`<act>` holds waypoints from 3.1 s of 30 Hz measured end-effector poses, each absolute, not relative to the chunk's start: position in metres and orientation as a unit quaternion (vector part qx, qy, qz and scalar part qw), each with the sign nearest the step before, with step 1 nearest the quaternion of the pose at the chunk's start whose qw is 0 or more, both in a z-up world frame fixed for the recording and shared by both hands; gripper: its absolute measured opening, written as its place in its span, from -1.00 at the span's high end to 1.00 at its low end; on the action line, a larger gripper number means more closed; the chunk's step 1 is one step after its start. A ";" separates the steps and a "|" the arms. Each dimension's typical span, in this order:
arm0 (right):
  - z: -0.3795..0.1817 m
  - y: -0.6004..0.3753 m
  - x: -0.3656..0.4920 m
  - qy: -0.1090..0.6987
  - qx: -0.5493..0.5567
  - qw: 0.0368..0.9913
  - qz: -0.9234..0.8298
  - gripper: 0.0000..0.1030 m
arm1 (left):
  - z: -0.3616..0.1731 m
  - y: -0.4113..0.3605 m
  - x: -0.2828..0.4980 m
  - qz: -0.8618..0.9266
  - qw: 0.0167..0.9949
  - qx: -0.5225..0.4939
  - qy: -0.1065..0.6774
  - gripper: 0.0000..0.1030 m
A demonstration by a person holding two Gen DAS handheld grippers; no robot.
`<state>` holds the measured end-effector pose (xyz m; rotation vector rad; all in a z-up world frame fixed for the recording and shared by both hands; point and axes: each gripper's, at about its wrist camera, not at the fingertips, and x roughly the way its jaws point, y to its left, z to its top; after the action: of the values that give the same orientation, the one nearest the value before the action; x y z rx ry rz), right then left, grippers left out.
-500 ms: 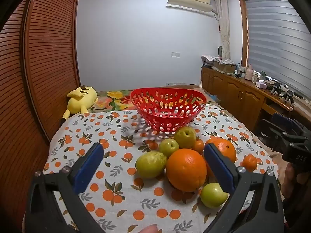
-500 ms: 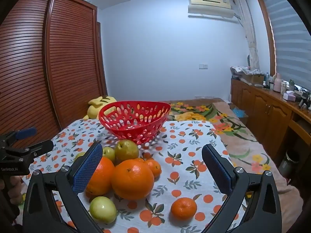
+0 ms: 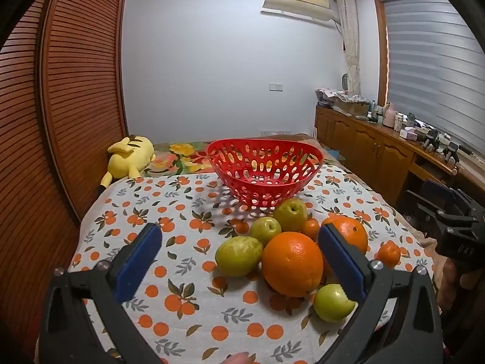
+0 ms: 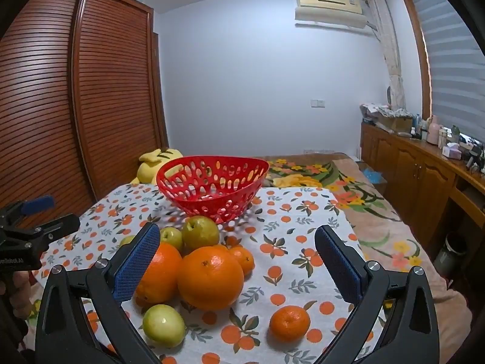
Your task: Organize fruits
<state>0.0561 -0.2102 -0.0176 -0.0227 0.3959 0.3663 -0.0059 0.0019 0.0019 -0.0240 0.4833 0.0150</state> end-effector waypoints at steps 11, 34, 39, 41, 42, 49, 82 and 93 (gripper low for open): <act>-0.019 -0.207 0.052 0.195 -0.012 0.964 0.181 -1.00 | 0.010 0.002 -0.012 0.009 0.972 -0.008 0.235 -1.00; -0.015 -0.205 0.049 0.193 -0.014 0.964 0.182 -1.00 | 0.016 -0.001 -0.016 0.008 0.974 -0.006 0.227 -1.00; -0.014 -0.203 0.048 0.192 -0.015 0.964 0.182 -1.00 | 0.017 -0.002 -0.016 0.008 0.974 -0.006 0.228 -1.00; -0.014 -0.203 0.048 0.192 -0.015 0.964 0.181 -1.00 | 0.017 -0.003 -0.016 0.007 0.974 -0.006 0.227 -1.00; -0.014 -0.203 0.048 0.192 -0.015 0.964 0.182 -1.00 | 0.017 -0.003 -0.016 0.007 0.974 -0.006 0.227 -1.00; -0.013 -0.202 0.048 0.192 -0.015 0.964 0.182 -1.00 | 0.018 -0.004 -0.017 0.006 0.974 -0.006 0.226 -1.00; -0.030 -0.216 0.048 0.218 -0.019 0.959 0.180 -1.00 | -0.016 -0.015 -0.016 -0.027 0.963 -0.019 0.266 -1.00; -0.052 -0.233 0.049 0.248 -0.025 0.953 0.174 -1.00 | -0.048 -0.041 -0.007 -0.093 0.942 -0.031 0.320 -0.96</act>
<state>0.0486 -0.2331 -0.0517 -0.0517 0.5039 0.3537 -0.0066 -0.0406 -0.0479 -0.0622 0.6533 -0.1906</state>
